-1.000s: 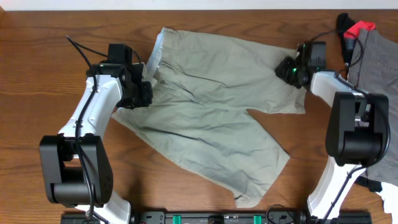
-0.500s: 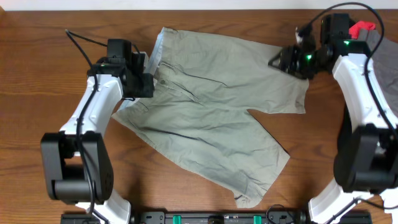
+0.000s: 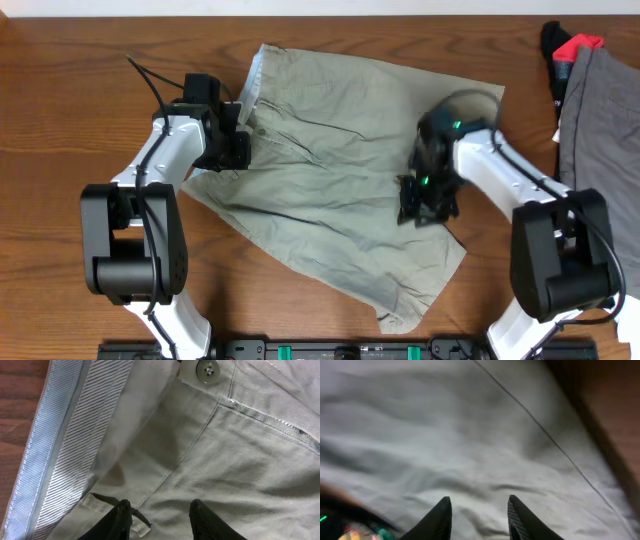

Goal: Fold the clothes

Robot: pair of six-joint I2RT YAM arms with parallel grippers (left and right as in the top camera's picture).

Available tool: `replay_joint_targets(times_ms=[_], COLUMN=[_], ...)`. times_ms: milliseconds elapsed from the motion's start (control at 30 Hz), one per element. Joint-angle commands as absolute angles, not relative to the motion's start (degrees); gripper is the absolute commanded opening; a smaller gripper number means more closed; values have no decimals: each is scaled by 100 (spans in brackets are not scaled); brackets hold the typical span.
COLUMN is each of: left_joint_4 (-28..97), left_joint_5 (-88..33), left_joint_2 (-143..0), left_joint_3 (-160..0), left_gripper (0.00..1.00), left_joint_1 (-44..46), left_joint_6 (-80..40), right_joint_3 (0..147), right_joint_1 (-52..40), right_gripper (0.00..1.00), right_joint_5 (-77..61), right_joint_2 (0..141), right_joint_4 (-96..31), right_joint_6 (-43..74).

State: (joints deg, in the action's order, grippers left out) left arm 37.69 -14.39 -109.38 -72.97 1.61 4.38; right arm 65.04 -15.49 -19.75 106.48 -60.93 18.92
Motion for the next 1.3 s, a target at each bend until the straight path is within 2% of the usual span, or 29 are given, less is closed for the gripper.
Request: replay_joint_targets(times_ms=[0,167,200,367,467,567,667,733,833,1000,1267], left_joint_4=[3809,3780,3763,3760,3765,3793,3798,3723,3524,2858,1721], left_joint_5=[-1391,-1374,-1341,-1304,-1306,-1317,-1664,-2215,-2716,-2749,-2746], left_joint_2=[-10794,-10652,-10608,-10401,-10359,-10359,-10359,-10363,-10374,-10464,-11043], left_joint_3=[-7299,-7308,-7317,-7356,-7358,-7358,-7358,-7354,-7336,-7336,-7336], left_gripper=[41,42,47,53,56,57,57,57,57,56,56], left_joint_1=[143,141,132,104,106,106,106,113,211,541,849], left_joint_6=[491,493,491,491,484,392,381,386,403,427,204], right_joint_3=[5931,5277,5229,5551,5970,6530,7168,7616,8182,8503,8495], right_joint_1=[-1549,-1278,-1146,-97,379,672,757,760,753,698,401], right_gripper=[36,30,28,22,25,34,53,60,63,64,64], right_joint_5=[-1522,-163,187,620,617,228,-318,-543,-1079,-1857,-1909], right_joint_2=[10687,10689,10689,10689,10689,10687,10680,10674,10637,10604,10606], right_joint_4=[-5728,-4783,-4639,-3911,-3577,-3518,-4014,-4545,-5275,-5933,-6501], right_joint_6=[2705,3299,3406,2952,2458,1874,1444,1404,1284,1186,1125])
